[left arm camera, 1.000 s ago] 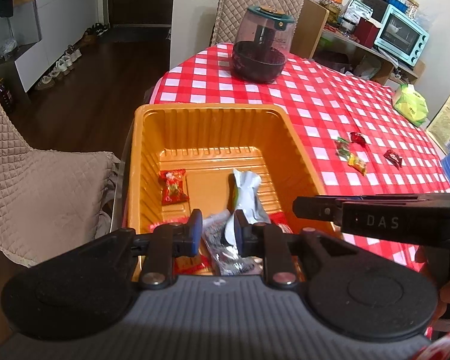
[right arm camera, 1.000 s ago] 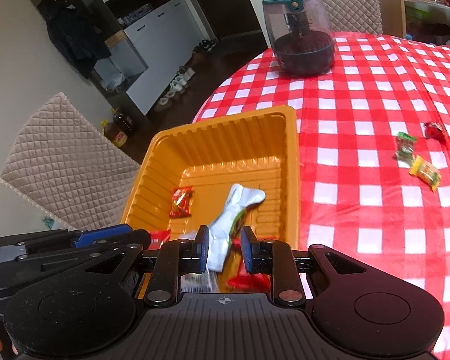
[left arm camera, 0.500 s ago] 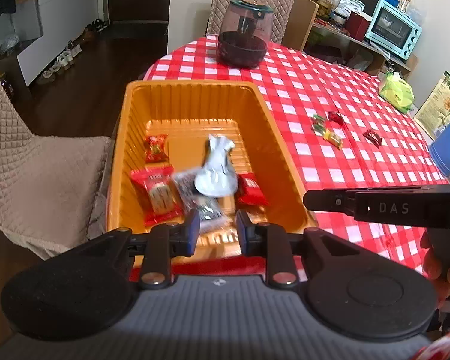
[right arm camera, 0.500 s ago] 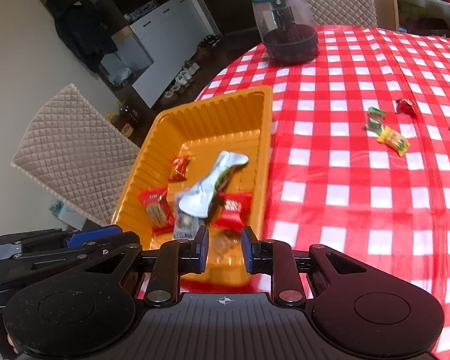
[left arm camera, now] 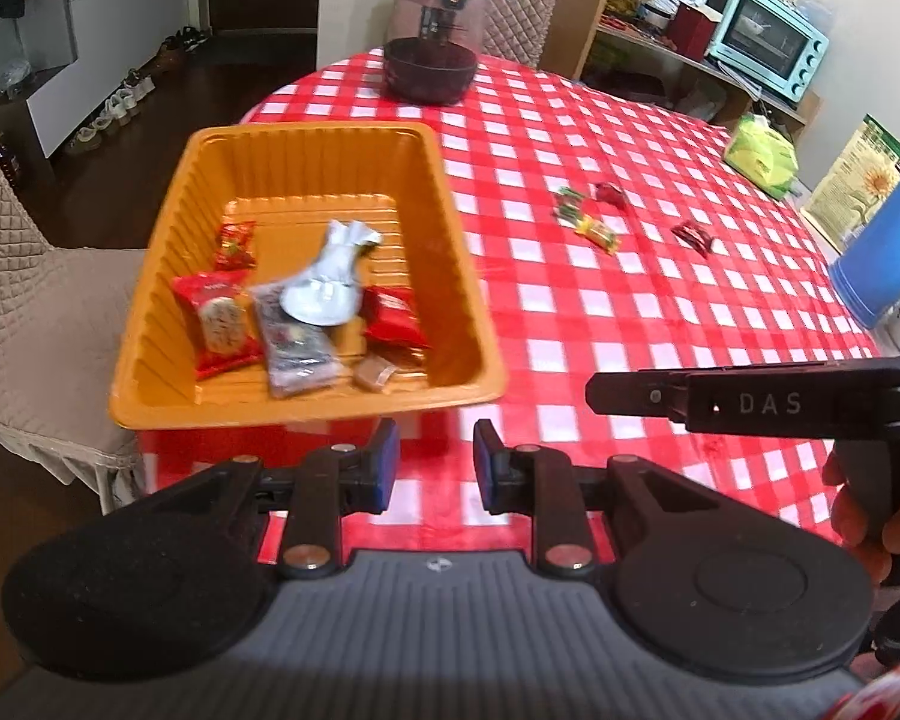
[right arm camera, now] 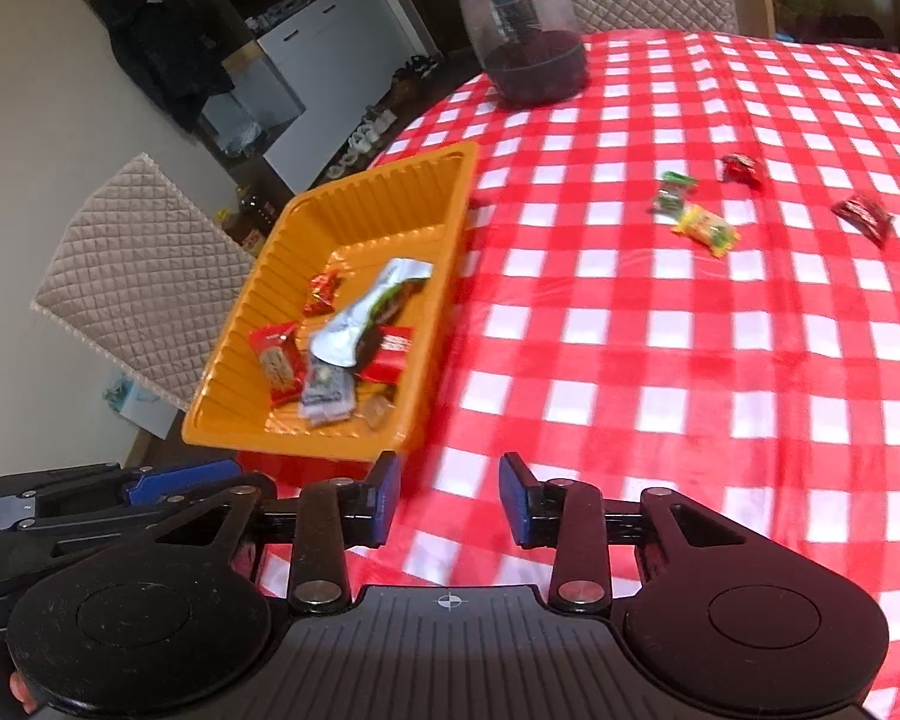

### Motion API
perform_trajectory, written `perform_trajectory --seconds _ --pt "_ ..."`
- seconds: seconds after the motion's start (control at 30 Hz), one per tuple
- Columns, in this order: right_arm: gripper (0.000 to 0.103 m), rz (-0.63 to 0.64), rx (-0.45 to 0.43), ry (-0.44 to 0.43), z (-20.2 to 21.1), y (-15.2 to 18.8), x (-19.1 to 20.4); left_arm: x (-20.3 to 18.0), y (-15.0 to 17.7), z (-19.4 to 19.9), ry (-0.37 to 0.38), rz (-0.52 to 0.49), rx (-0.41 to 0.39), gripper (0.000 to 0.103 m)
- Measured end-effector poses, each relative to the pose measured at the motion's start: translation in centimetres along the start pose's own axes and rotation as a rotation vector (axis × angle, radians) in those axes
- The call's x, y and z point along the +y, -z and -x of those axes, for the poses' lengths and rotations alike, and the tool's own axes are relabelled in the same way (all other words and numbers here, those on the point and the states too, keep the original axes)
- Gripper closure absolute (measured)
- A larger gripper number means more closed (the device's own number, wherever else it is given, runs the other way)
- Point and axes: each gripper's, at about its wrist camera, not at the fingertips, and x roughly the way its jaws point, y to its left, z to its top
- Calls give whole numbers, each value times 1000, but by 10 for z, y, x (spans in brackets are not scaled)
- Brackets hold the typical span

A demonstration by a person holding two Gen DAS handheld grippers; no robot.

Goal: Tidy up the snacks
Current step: 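Move both grippers back from the tray toward the remaining candies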

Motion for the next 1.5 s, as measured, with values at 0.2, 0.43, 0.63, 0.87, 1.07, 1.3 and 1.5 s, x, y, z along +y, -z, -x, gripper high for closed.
perform_trajectory --seconds 0.2,0.43,0.63,0.87,1.07,1.3,1.5 --pt "64 -21 3 15 18 6 -30 -32 3 -7 6 -12 7 80" --pt "62 -57 -9 52 38 7 -72 -72 -2 -23 22 -41 8 78" --pt "61 -92 -32 101 54 4 -110 -102 -13 -42 37 -65 9 77" --pt "61 -149 -61 143 65 1 -154 -134 -27 -75 52 -93 20 76" --pt "60 -200 -80 181 70 -5 -190 -154 -44 -111 53 -108 31 74" --pt "60 -236 -106 221 70 -16 -222 -170 -66 -144 30 -107 18 69" --pt "60 -254 -115 240 64 -26 -240 -172 -85 -174 26 -65 -4 66"
